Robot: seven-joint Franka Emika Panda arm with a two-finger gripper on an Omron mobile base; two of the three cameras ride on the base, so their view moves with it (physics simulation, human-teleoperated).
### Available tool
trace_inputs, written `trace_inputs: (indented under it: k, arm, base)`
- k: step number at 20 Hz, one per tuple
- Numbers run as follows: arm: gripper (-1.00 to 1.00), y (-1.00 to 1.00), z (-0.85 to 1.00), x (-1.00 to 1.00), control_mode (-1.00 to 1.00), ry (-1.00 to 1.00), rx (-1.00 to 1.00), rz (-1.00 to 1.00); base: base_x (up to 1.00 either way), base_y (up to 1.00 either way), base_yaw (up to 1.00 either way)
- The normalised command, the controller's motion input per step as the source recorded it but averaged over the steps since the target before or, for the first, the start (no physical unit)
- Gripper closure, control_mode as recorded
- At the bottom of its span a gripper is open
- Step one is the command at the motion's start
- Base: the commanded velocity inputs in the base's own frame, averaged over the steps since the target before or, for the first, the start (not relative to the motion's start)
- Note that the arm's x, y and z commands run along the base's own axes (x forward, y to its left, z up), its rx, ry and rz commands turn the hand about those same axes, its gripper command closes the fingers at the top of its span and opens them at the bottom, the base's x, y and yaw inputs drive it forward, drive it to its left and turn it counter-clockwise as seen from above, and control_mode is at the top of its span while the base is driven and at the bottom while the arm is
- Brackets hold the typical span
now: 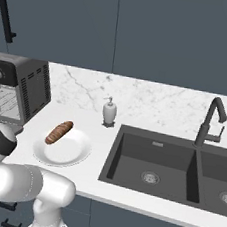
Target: Pick up the kebab skewer and baguette bread, and place them inside the toaster oven. Close the toaster oven door and start by setting the timer.
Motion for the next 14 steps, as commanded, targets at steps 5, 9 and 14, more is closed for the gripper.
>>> trace_inputs:
  k: [5,9,14]
  arm:
    - [1.00,0.05,-0.18,0.13,-1.00,0.00,0.02,0.00]
    - [1.00,0.04,-0.10,0.15,-1.00,0.00,0.01,0.01]
    - [1.00,0.02,-0.02,0.04,-1.00,0.00,0.00,0.01]
  base:
    - [0.00,0.00,0.00]
    - [0.00,0.00,0.00]
    - [0.00,0.00,0.00]
